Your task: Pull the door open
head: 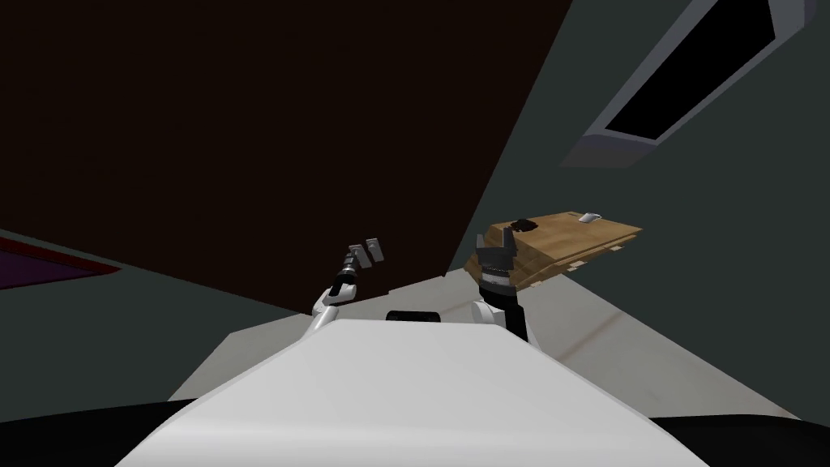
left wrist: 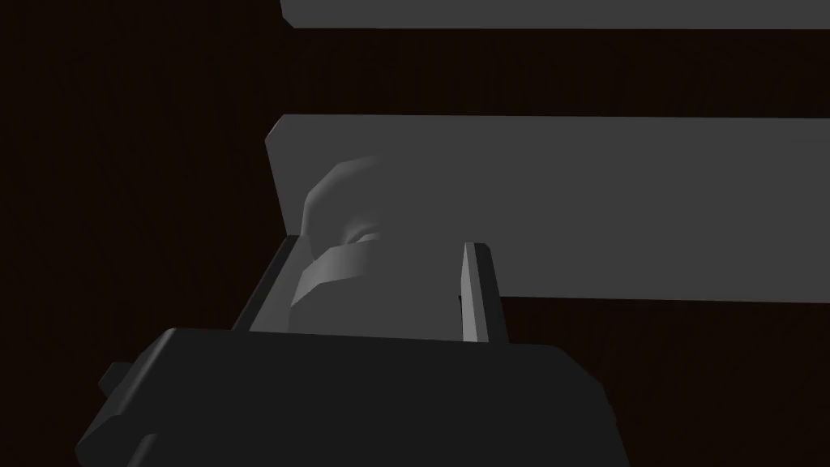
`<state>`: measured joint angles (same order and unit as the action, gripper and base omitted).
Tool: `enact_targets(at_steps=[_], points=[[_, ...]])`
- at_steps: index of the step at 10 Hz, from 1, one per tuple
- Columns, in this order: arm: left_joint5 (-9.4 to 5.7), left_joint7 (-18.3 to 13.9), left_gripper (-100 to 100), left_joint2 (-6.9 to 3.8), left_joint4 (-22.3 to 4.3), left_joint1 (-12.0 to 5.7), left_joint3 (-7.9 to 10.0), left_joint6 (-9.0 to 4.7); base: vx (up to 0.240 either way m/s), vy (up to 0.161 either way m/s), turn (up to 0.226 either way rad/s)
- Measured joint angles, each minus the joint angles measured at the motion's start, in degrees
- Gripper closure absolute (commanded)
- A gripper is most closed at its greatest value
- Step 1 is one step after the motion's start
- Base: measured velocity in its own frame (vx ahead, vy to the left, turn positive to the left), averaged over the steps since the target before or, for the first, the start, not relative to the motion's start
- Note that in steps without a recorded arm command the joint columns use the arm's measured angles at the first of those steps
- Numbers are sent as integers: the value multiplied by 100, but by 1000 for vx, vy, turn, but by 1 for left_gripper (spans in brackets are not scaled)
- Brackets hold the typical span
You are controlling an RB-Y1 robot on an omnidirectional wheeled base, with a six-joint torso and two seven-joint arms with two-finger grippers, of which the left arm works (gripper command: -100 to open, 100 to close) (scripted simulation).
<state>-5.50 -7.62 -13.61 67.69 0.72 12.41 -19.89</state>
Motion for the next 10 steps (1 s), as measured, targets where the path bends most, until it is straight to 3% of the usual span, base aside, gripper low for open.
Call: enact_targets(at_steps=[3,6,7,8,9,10], points=[[6,3,100,19,-11,9,-26,14,-10,1,-2],[8,17,100,11,11,19,0,29,-169,39,66],[-13,-13,100,-77,-55,11,29,37,-147,32,72],[-33,-60,100,-131,61,194,57,76,-149,53,102],[-34,-64,-100,-148,-17,231,91,69,-186,19,-53],[-29,-84,-100,-163,-37,220,42,43,-223,-42,-89]])
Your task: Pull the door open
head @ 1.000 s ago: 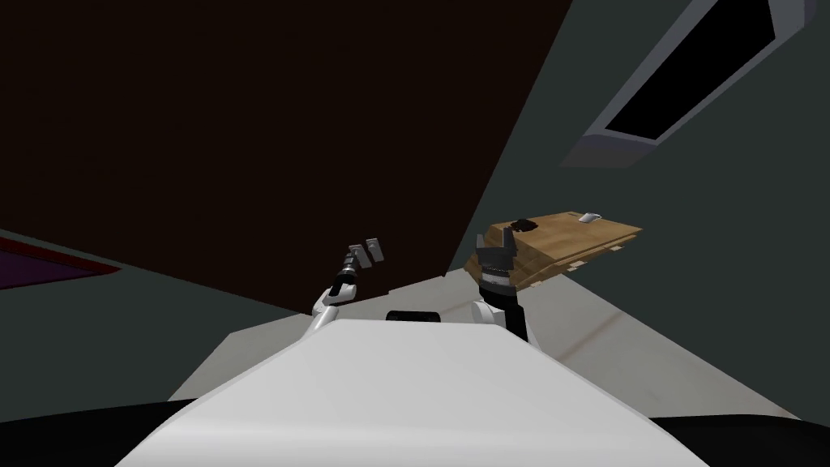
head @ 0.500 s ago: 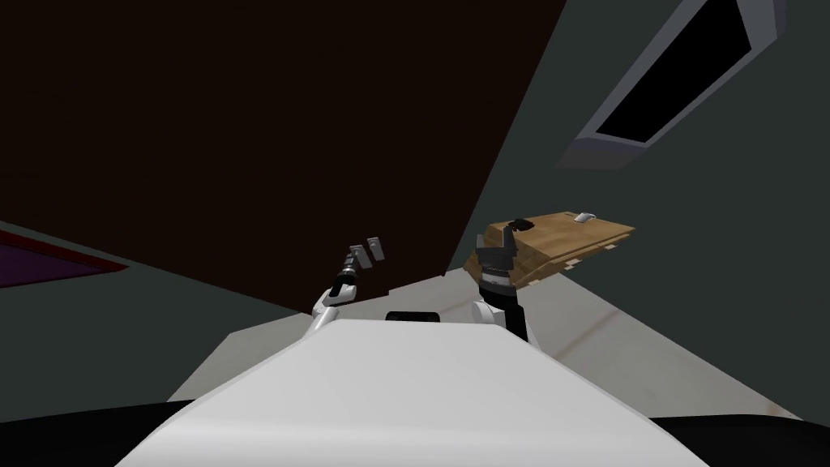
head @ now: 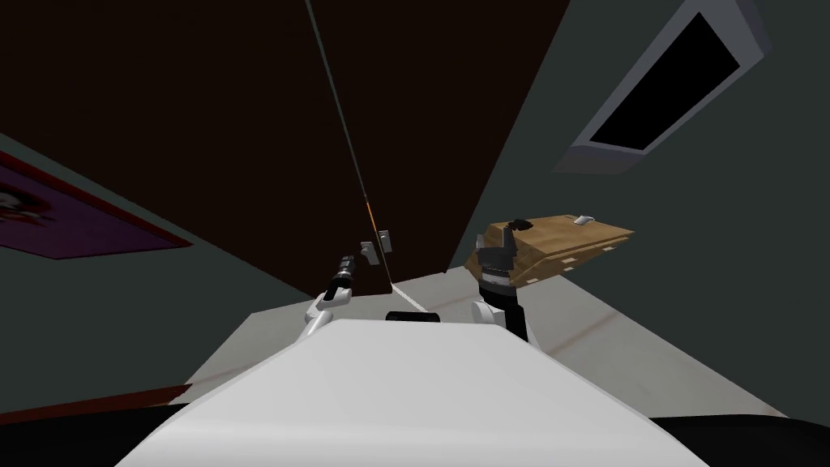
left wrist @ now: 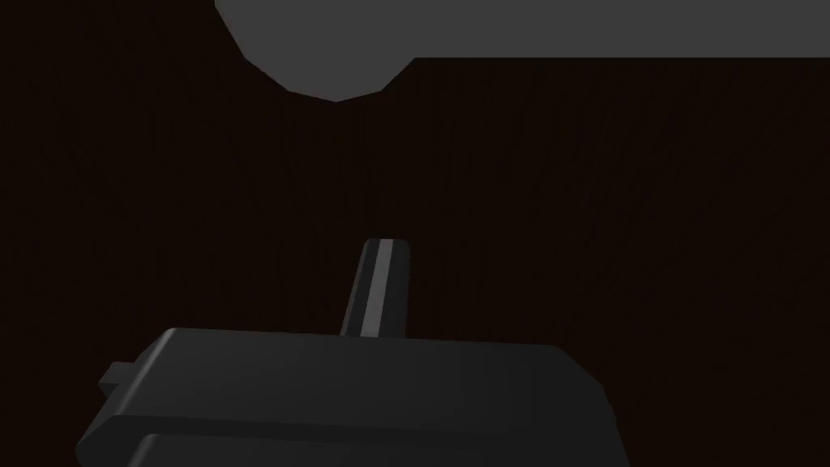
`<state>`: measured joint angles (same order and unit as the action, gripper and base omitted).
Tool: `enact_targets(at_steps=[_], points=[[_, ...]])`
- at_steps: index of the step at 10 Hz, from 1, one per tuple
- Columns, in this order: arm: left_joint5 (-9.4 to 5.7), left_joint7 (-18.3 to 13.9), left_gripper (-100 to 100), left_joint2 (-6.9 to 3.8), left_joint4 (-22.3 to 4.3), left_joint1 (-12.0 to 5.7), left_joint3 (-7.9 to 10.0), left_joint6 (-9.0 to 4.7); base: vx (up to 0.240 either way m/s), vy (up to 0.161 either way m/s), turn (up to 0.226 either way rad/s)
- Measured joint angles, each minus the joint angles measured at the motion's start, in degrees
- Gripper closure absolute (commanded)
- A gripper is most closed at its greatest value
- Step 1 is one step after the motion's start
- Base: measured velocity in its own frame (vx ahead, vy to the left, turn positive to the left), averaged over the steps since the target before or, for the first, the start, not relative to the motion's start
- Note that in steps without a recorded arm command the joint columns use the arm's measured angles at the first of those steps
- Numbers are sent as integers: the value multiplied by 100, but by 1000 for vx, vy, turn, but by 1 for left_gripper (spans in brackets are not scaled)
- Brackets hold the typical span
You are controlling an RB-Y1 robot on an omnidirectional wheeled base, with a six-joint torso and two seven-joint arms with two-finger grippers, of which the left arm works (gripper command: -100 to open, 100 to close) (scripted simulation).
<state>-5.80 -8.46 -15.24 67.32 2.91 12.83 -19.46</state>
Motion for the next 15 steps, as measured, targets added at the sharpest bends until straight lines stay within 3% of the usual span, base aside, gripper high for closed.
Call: enact_targets(at_steps=[7,14,15], points=[[43,-201,-100,-12,431,55,-476,50,-171,-15,-71],[46,-143,-100,26,265,-59,-382,10,162,38,-18],[46,-140,100,28,264,-65,-382,5,-8,2,21]])
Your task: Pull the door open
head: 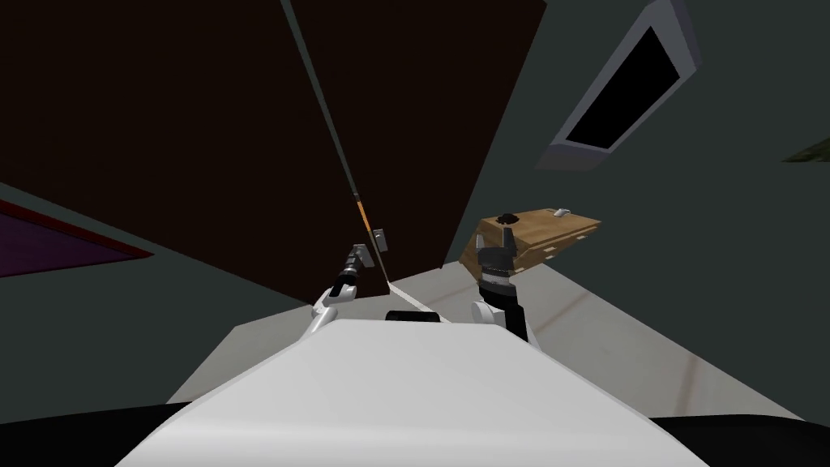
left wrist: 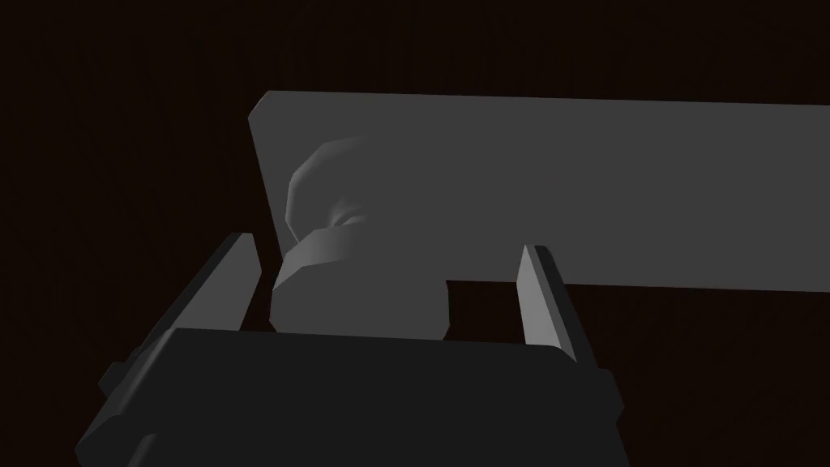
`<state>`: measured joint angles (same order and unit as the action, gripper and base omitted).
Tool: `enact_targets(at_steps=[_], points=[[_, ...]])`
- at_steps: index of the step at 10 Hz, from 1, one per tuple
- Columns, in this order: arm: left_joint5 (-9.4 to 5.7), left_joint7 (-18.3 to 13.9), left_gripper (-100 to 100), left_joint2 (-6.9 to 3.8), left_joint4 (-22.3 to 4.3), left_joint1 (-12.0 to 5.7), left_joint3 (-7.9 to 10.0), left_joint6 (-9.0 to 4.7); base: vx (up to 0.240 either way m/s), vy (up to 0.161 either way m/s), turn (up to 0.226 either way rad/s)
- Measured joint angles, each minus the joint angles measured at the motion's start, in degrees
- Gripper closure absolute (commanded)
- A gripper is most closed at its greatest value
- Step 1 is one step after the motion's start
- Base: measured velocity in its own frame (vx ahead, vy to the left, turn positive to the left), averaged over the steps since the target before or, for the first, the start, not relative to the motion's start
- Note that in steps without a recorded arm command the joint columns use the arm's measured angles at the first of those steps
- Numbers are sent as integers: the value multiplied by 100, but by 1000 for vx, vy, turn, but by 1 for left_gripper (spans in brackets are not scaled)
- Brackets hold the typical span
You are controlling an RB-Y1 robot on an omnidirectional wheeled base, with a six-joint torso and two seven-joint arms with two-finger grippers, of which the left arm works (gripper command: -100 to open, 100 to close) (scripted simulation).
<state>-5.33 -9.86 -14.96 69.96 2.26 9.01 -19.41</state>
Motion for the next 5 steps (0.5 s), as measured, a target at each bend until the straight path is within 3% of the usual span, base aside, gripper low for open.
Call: enact_targets(at_steps=[5], points=[[4,4,100,-3,-5,11,-2,10,-20,-1,-1]])
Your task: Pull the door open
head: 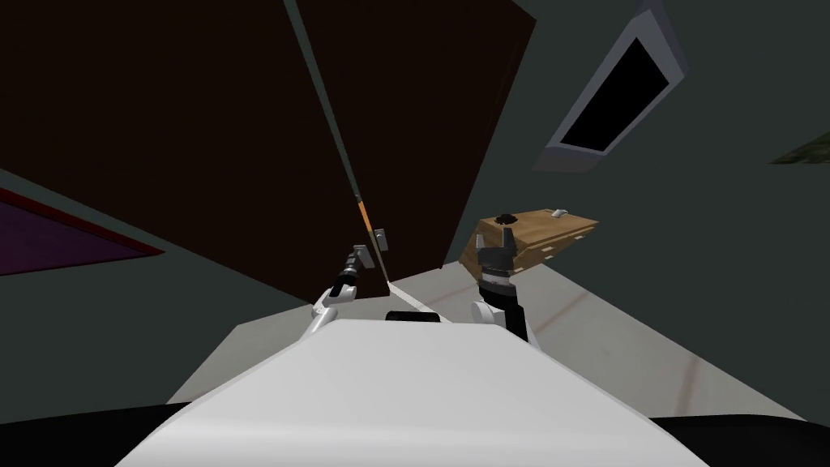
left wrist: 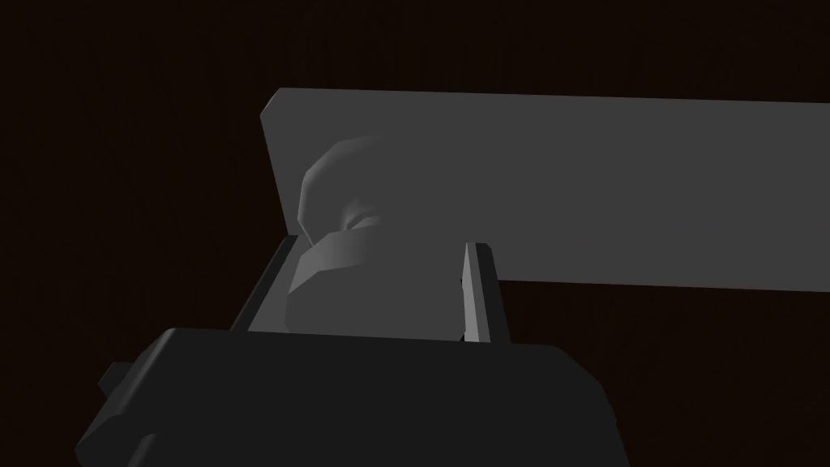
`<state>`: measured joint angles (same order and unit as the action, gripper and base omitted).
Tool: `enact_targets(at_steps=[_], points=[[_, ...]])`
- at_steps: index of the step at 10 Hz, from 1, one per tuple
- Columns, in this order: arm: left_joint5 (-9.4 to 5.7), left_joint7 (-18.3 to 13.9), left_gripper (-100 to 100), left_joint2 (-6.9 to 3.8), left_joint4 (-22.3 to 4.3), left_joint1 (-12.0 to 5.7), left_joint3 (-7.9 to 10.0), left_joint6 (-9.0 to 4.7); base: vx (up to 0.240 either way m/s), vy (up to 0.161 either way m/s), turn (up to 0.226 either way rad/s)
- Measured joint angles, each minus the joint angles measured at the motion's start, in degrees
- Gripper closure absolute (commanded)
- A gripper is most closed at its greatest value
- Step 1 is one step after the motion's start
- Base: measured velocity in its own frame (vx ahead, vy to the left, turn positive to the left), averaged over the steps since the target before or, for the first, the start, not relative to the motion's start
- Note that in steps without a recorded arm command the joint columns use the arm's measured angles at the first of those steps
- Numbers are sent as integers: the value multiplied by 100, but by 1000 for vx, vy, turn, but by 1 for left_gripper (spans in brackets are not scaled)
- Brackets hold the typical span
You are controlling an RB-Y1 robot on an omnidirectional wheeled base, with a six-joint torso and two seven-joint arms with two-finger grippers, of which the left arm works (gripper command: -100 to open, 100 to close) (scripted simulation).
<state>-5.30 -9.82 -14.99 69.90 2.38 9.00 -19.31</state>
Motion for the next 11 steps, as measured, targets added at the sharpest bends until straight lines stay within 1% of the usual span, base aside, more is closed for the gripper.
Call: enact_targets(at_steps=[1,4,5,6,8,9,10,11], points=[[0,0,100,2,-3,4,-1,2,-99,65,-105],[-10,-122,100,-134,59,25,-133,-53,-195,87,-133],[-6,-164,100,-167,85,58,-202,-68,-240,110,-186],[-6,-226,100,-231,110,101,-291,-89,-267,72,-175],[-10,-361,100,-367,179,179,-463,-102,-222,128,-153],[-5,-415,100,-402,194,225,-549,-123,-198,106,-150],[-4,-465,100,-446,187,235,-622,-160,-222,101,-146],[-7,-522,100,-505,244,274,-692,-188,-224,88,-129]])
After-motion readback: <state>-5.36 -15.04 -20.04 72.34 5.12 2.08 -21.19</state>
